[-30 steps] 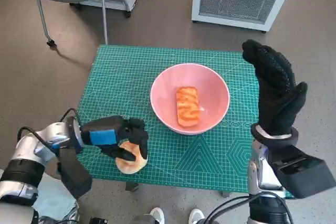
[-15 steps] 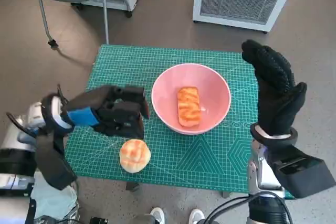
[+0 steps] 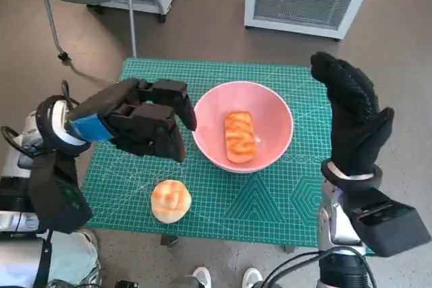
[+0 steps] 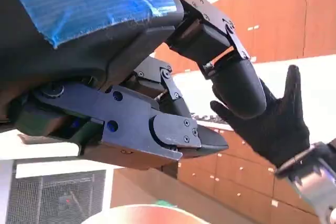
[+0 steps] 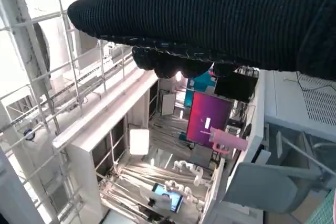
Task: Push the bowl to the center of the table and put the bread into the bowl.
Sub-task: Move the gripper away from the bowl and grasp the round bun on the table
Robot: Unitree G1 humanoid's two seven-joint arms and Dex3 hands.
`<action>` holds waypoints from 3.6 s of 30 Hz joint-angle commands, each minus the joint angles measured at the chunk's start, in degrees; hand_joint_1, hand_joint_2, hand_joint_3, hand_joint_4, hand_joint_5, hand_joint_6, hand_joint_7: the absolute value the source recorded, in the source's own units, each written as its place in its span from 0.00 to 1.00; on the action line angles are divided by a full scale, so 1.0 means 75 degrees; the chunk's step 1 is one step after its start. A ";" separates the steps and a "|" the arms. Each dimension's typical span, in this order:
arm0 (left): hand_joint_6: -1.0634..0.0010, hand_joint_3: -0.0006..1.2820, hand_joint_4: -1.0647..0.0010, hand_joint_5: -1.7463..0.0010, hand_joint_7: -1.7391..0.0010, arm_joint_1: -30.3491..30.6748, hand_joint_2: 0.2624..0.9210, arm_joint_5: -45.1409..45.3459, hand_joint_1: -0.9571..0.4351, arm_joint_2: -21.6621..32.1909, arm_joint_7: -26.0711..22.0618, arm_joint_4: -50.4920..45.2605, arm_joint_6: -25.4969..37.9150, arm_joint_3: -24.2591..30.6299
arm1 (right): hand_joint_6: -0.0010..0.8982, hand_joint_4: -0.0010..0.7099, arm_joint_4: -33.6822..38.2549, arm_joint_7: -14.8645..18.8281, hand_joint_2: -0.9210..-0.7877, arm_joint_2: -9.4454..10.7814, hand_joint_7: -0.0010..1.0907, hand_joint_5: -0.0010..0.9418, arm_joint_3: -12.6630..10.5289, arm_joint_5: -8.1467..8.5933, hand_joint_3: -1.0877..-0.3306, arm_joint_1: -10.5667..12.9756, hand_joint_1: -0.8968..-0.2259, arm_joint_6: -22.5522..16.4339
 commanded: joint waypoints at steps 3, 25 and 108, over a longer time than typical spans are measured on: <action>0.59 0.07 0.59 0.66 0.62 0.1033 0.86 -0.1631 0.67 0.1598 -0.2763 -0.2237 0.3354 -0.0354 | 0.00 0.45 -0.0052 -0.0065 0.00 0.0004 0.63 0.02 -0.0053 -0.0002 0.40 0.0233 0.53 0.0030; 0.85 0.01 1.00 1.00 1.00 0.2777 0.75 -0.0040 0.42 0.2210 -0.4137 -0.4085 0.4825 0.0245 | 0.00 0.46 -0.0025 -0.0175 0.00 -0.0014 0.62 0.03 -0.0066 -0.0089 0.39 0.0174 0.54 0.0098; 0.44 0.09 0.43 0.30 0.30 0.1608 1.00 -0.0499 0.69 0.0262 -0.3747 -0.1872 0.2825 0.0660 | 0.00 0.45 -0.0395 -0.0022 0.00 -0.0215 0.62 0.02 -0.0060 0.0041 0.38 0.0338 0.55 0.0421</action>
